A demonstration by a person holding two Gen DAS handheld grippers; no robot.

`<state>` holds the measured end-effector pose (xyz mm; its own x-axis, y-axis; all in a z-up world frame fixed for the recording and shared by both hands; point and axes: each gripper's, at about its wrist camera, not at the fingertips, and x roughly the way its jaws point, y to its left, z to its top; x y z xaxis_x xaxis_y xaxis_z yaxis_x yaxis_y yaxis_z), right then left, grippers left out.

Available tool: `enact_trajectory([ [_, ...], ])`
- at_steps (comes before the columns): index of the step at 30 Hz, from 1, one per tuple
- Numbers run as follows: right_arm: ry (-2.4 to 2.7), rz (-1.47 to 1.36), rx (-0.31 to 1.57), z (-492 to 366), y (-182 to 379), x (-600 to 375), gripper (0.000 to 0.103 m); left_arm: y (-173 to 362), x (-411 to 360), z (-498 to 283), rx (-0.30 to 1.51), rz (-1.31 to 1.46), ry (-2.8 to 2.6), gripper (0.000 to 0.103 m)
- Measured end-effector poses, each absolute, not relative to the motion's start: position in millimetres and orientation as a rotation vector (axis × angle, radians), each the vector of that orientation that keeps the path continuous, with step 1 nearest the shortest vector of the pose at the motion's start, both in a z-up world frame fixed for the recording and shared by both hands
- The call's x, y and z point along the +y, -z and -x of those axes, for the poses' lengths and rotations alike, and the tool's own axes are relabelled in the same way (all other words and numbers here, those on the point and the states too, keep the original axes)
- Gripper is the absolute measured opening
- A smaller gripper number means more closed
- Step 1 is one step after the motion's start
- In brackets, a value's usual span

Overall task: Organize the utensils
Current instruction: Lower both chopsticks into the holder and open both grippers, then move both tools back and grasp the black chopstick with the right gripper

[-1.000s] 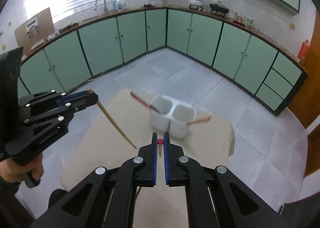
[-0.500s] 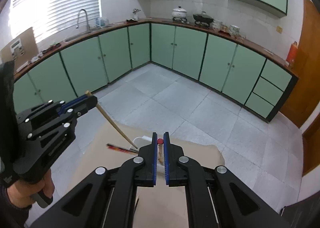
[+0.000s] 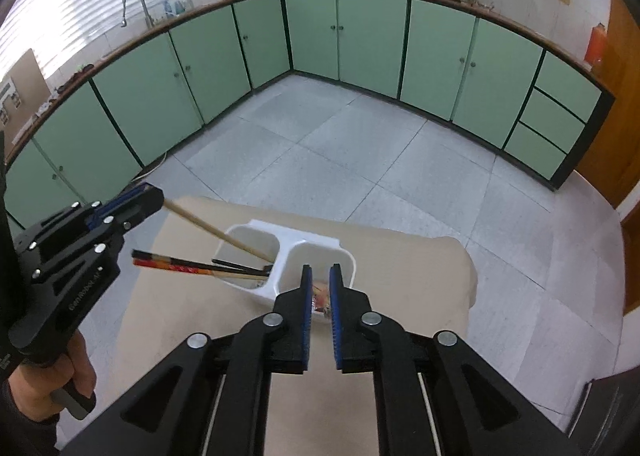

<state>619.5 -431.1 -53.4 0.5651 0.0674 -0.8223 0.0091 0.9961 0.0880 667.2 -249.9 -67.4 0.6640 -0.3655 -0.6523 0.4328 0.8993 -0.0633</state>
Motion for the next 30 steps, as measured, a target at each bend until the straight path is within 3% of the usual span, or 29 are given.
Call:
enact_trajectory([
  [7, -0.06, -0.091, 0.904, -591, 32, -431, 0.011, 48, -232, -634, 0.644, -0.092, 0.46, 0.034],
  [10, -0.08, -0.065, 0.845, -561, 23, -425, 0.02, 37, -224, -595, 0.575, -0.115, 0.462, 0.04],
  [13, -0.113, -0.016, 0.786, -517, 27, -410, 0.022, 31, -208, -538, 0.496, -0.124, 0.459, 0.058],
  [17, -0.154, 0.012, 0.741, -450, 61, -387, 0.022, 39, -188, -472, 0.447, -0.136, 0.436, 0.072],
  [30, -0.087, 0.03, 0.74, -289, 224, -316, 0.023, 106, -136, -366, 0.592, -0.077, 0.391, 0.084],
])
